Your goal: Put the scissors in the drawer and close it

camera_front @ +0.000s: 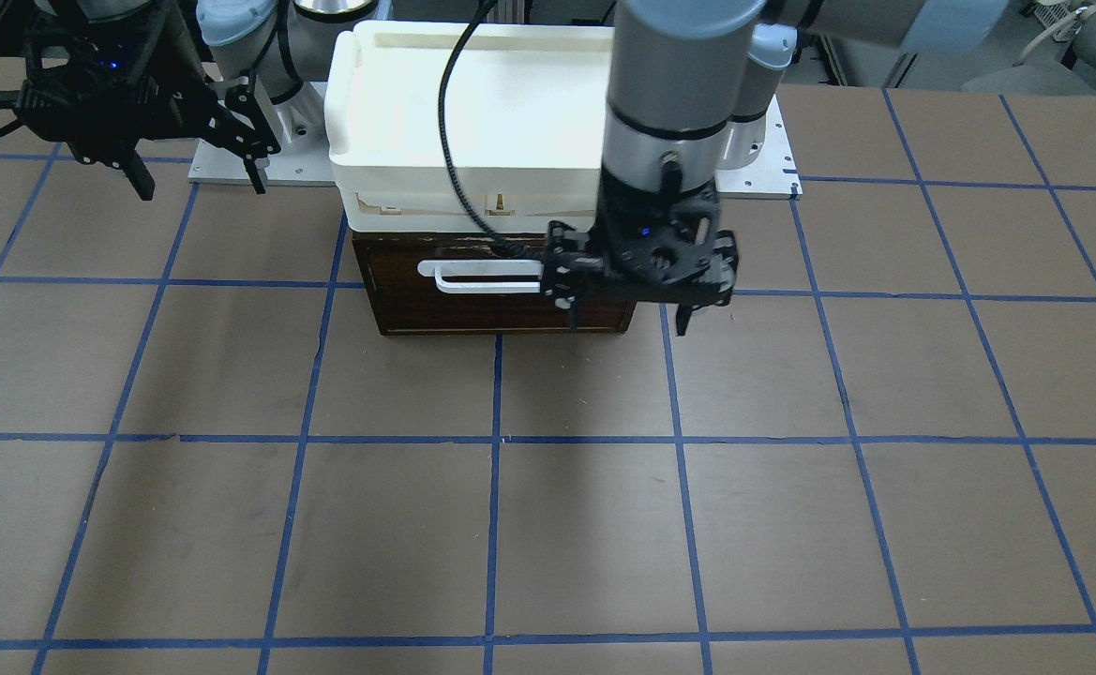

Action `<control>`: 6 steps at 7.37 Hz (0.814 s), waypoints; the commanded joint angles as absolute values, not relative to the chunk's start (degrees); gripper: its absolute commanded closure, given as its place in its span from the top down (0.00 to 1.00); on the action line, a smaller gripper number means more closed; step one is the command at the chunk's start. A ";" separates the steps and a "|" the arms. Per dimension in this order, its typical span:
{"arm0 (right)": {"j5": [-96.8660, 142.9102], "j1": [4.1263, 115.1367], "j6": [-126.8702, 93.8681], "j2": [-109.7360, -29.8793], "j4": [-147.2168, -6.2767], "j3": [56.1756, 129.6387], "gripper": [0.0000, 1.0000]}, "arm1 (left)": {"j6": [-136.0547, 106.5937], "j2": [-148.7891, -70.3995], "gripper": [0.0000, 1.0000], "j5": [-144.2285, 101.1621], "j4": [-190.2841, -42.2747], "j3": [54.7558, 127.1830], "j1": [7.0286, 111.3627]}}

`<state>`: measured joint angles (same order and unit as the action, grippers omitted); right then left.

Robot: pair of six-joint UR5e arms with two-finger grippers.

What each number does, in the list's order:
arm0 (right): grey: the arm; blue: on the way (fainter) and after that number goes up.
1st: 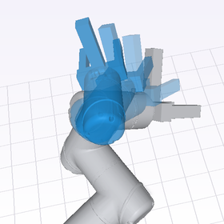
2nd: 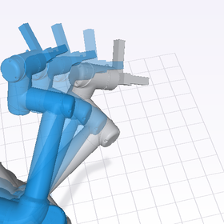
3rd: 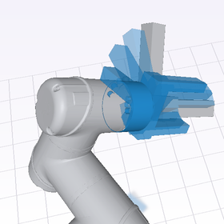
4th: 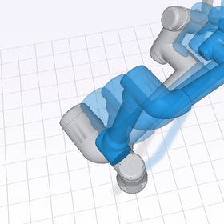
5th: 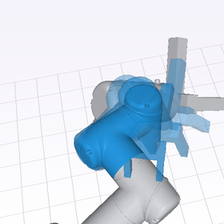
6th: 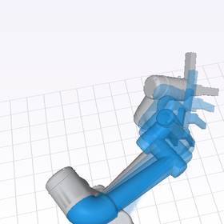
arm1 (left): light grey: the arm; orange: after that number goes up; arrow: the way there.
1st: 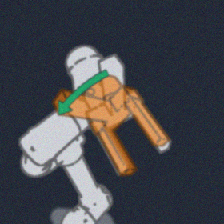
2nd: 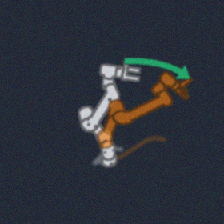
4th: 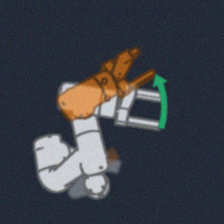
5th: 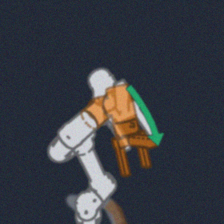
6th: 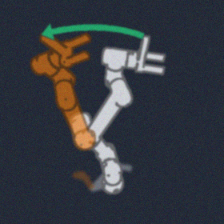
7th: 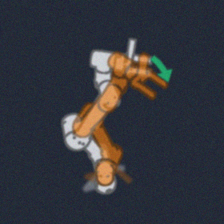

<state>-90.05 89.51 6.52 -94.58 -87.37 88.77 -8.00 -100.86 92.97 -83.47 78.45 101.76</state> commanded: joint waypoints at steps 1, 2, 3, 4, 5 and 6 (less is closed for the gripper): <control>-90.09 89.39 2.23 -94.57 -87.54 88.77 1.00 | -3.27 -94.50 1.00 91.51 -90.50 80.58 93.64; -90.09 89.38 1.15 -94.48 -87.45 88.77 1.00 | -2.21 -92.48 1.00 88.36 -90.53 83.12 92.12; -90.26 89.47 1.58 -94.48 -87.63 88.86 1.00 | -2.89 -91.94 1.00 89.03 -90.35 84.28 92.02; -90.70 89.47 1.58 -94.48 -87.63 88.86 1.00 | -2.90 -91.85 1.00 89.12 -90.44 84.29 92.02; -90.70 89.47 1.58 -94.48 -87.45 88.86 1.00 | -2.81 -91.85 1.00 89.12 -90.44 84.37 92.02; -90.88 89.47 1.58 -94.57 -87.54 88.77 1.00 | -2.81 -91.85 1.00 88.95 -90.09 84.37 91.93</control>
